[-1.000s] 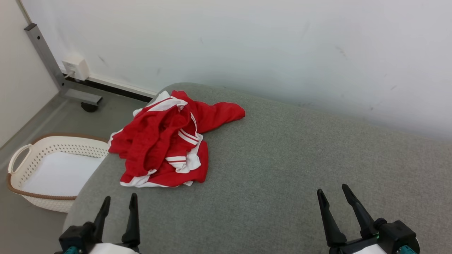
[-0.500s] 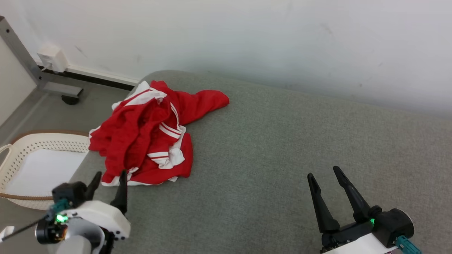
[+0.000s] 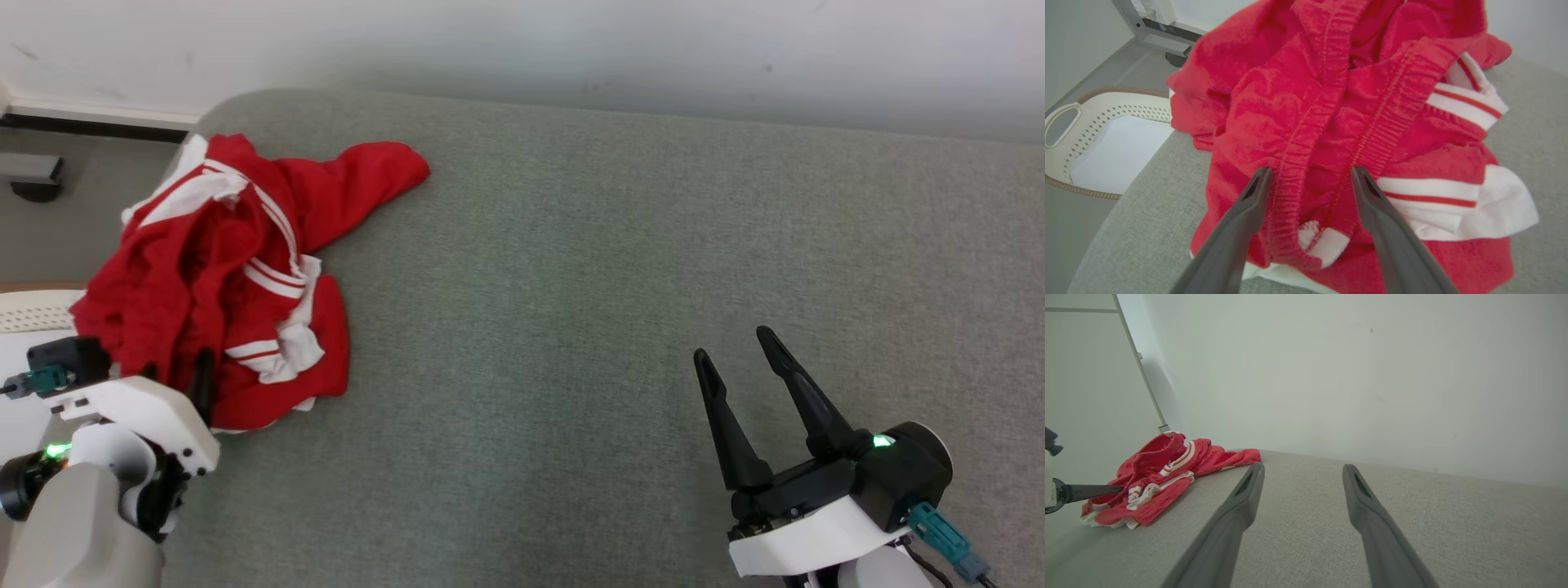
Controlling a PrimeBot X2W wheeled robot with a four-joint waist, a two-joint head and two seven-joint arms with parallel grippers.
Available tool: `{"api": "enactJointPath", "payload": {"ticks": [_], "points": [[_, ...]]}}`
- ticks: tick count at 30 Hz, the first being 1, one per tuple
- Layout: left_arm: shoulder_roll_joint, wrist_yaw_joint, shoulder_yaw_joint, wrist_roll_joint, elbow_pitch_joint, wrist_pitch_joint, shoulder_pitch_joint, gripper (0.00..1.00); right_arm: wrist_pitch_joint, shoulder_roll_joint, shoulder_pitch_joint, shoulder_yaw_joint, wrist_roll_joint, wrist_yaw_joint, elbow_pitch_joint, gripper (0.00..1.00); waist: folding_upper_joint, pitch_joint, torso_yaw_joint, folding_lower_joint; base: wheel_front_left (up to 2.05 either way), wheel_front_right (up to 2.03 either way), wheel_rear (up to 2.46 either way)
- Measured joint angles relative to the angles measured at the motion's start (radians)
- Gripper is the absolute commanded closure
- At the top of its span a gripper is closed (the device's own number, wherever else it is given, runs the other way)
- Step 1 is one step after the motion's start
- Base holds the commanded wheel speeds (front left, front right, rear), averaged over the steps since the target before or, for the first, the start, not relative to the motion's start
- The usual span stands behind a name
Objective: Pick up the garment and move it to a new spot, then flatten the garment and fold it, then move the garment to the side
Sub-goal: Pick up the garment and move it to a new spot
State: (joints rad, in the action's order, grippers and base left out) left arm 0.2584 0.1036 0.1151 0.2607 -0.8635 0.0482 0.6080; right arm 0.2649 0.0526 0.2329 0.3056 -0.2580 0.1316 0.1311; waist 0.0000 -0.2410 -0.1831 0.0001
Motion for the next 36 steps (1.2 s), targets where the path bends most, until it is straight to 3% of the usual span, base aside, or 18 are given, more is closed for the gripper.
{"api": "enactJointPath", "payload": {"ticks": [6, 7, 8, 10, 12, 25, 36], "points": [[0.032, 0.01, 0.002, 0.022, -0.152, 0.065, 0.03, 0.0, 0.0, 0.002, 0.019, -0.002, 0.002, 0.0, -0.004, 0.0, 0.0, -0.048, 0.055, 0.0, 0.0, 0.0, 0.0], [0.039, 0.01, 0.002, 0.025, -0.164, 0.064, 0.04, 0.18, 0.0, 0.002, 0.021, -0.003, 0.003, 0.0, -0.004, 0.0, 0.0, -0.054, 0.061, 0.0, 0.0, 0.0, 0.0], [0.043, 0.011, 0.002, 0.029, -0.175, 0.055, 0.045, 0.44, 0.0, 0.002, 0.023, -0.005, 0.003, 0.0, -0.004, 0.0, 0.0, -0.059, 0.067, 0.0, 0.0, 0.0, 0.0], [0.047, 0.015, 0.001, 0.042, -0.193, 0.029, 0.049, 0.67, 0.0, 0.001, 0.026, -0.01, 0.003, 0.0, -0.004, 0.0, 0.0, -0.062, 0.077, 0.0, 0.0, 0.0, 0.0], [0.047, 0.019, -0.002, 0.048, -0.206, 0.005, 0.052, 1.0, 0.0, 0.002, 0.025, -0.017, 0.003, 0.0, -0.005, 0.0, 0.0, -0.058, 0.08, 0.0, 0.0, 0.0, 0.0], [0.068, 0.022, -0.074, 0.018, -0.21, -0.122, 0.077, 1.0, 0.0, -0.002, -0.016, -0.024, -0.016, 0.0, 0.004, 0.0, 0.0, 0.056, 0.041, -0.0001, 0.0, 0.0, 0.0], [0.108, 0.025, -0.16, -0.012, 0.044, -0.094, 0.131, 1.0, 0.0, -0.003, -0.065, -0.027, -0.055, 0.0, -0.004, 0.0, 0.0, 0.167, 0.034, -0.0002, 0.0, 0.0, 0.0]]}}
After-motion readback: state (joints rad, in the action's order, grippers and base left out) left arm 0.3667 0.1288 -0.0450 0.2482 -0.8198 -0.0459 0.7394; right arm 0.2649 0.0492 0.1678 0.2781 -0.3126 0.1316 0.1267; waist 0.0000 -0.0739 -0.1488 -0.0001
